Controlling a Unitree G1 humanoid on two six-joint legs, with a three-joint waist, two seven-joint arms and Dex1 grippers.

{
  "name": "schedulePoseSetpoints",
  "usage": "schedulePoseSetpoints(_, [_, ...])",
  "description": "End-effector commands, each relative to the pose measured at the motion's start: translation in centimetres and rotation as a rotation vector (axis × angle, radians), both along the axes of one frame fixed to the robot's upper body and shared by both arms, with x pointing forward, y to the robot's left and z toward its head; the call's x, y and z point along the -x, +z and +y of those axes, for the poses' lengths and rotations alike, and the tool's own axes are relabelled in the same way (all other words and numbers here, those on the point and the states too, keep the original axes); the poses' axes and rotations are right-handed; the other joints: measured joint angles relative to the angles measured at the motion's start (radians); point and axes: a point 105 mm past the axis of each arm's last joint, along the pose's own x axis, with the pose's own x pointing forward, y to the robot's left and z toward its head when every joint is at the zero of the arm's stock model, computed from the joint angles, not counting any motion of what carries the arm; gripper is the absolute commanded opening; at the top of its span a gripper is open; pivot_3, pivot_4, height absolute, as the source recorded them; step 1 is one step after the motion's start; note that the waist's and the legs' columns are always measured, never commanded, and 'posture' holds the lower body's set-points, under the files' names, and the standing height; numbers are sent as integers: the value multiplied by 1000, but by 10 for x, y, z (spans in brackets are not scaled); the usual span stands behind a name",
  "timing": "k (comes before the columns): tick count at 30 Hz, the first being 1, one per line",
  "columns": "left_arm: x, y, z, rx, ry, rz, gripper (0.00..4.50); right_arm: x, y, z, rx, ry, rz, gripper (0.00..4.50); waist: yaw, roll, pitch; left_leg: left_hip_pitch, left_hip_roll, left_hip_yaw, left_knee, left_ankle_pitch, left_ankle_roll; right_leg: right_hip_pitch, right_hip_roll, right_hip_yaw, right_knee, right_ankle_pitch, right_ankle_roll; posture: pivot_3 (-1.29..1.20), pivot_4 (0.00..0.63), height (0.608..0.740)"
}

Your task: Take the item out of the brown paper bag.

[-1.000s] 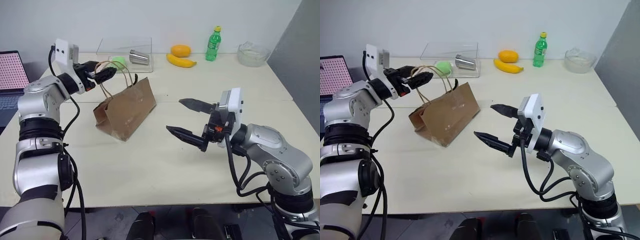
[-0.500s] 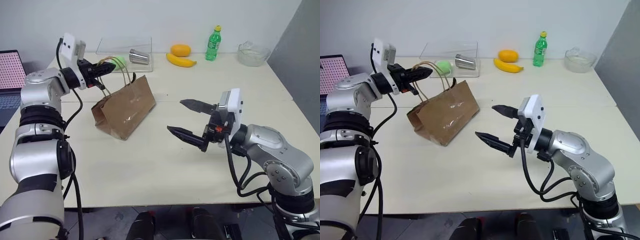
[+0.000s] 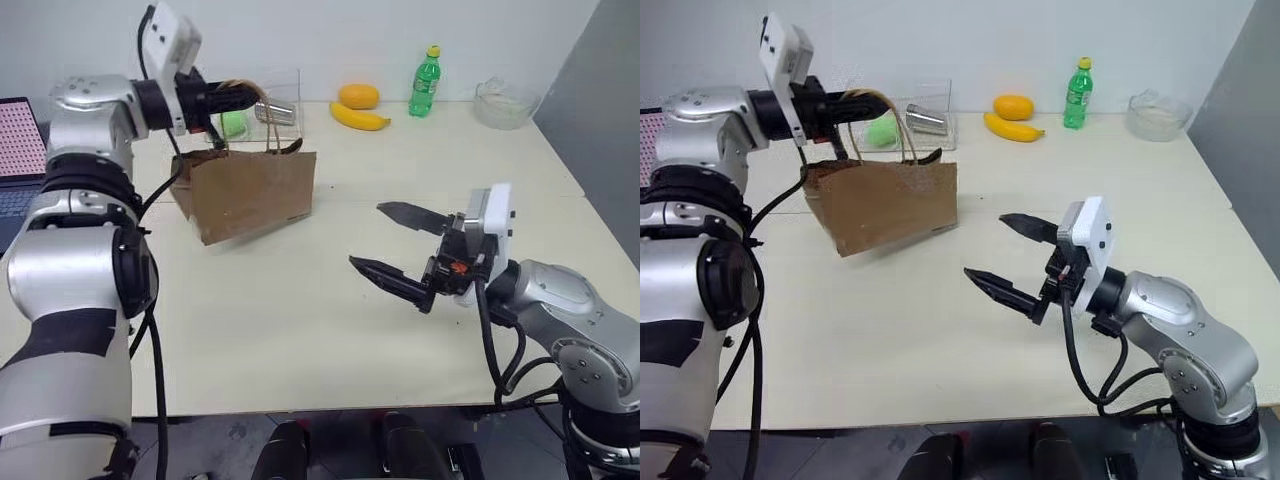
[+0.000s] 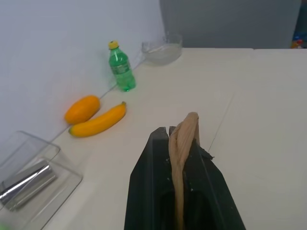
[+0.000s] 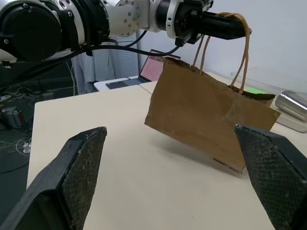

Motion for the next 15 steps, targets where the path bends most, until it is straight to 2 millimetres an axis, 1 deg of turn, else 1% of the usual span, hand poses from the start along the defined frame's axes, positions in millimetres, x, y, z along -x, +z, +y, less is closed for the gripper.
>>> schedulePoseSetpoints(1, [5,26,-15,-19,-45,-92,20,11,16,-5,-48,-20,-81,4500,-1,0,0,0,0,0,0,0,0,0,0,0,0,0,0,0,150,740])
schedulePoseSetpoints(4, [6,30,-31,-27,-83,-101,20,15,14,-10,-46,-58,-79,4500,-1,0,0,0,0,0,0,0,0,0,0,0,0,0,0,0,150,740])
schedulePoseSetpoints(10, [7,26,-60,-80,-167,-109,20,21,12,-17,-49,-120,-78,4500,-1,-1,0,0,0,0,1,0,0,0,0,0,0,0,0,0,150,740])
schedulePoseSetpoints(13, [5,26,-69,-125,-152,-155,20,25,12,-19,-47,-138,-79,4500,-1,-1,0,0,0,0,2,0,0,0,0,0,1,0,0,0,150,740])
schedulePoseSetpoints(15, [3,25,-79,-167,-146,-215,20,28,12,-20,-47,-156,-81,4500,-2,-1,0,0,0,0,2,0,0,0,0,0,1,0,0,0,150,740])
